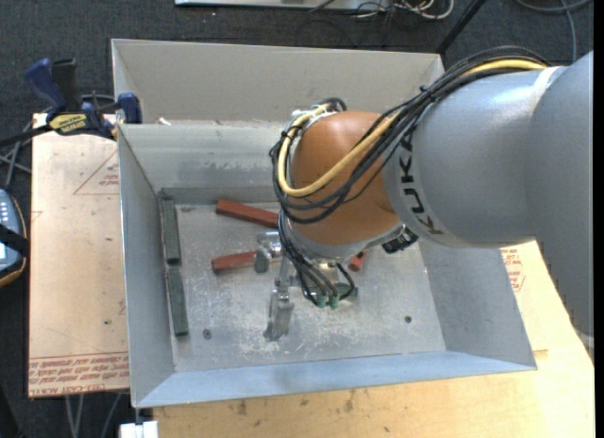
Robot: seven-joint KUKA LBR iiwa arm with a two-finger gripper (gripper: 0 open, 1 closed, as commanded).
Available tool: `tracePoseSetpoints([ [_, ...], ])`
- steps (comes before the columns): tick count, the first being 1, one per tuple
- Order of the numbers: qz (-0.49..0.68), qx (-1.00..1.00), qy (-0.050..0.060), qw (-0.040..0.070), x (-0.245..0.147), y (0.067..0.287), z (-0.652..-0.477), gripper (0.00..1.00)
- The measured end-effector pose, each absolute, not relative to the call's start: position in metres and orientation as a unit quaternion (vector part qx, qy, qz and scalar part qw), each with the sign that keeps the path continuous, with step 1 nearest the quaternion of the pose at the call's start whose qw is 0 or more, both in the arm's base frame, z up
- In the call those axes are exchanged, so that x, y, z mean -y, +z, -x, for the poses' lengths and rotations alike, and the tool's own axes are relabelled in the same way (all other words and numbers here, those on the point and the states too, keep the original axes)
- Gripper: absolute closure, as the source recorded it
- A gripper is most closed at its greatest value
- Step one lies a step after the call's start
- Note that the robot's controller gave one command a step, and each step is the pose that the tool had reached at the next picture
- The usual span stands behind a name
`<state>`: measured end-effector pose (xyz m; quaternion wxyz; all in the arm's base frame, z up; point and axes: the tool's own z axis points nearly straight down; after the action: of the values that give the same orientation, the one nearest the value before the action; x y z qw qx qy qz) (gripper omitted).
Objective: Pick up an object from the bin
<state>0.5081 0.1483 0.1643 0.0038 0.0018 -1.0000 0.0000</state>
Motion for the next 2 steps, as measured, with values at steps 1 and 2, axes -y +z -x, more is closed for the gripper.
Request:
tracePoseSetpoints([
  [1,0.0,1.0,-0.001,0.0,-0.148,0.168,-0.51,0.0],
  [2,0.002,1.0,-0.001,-0.002,-0.094,0.139,-0.561,0.0],
])
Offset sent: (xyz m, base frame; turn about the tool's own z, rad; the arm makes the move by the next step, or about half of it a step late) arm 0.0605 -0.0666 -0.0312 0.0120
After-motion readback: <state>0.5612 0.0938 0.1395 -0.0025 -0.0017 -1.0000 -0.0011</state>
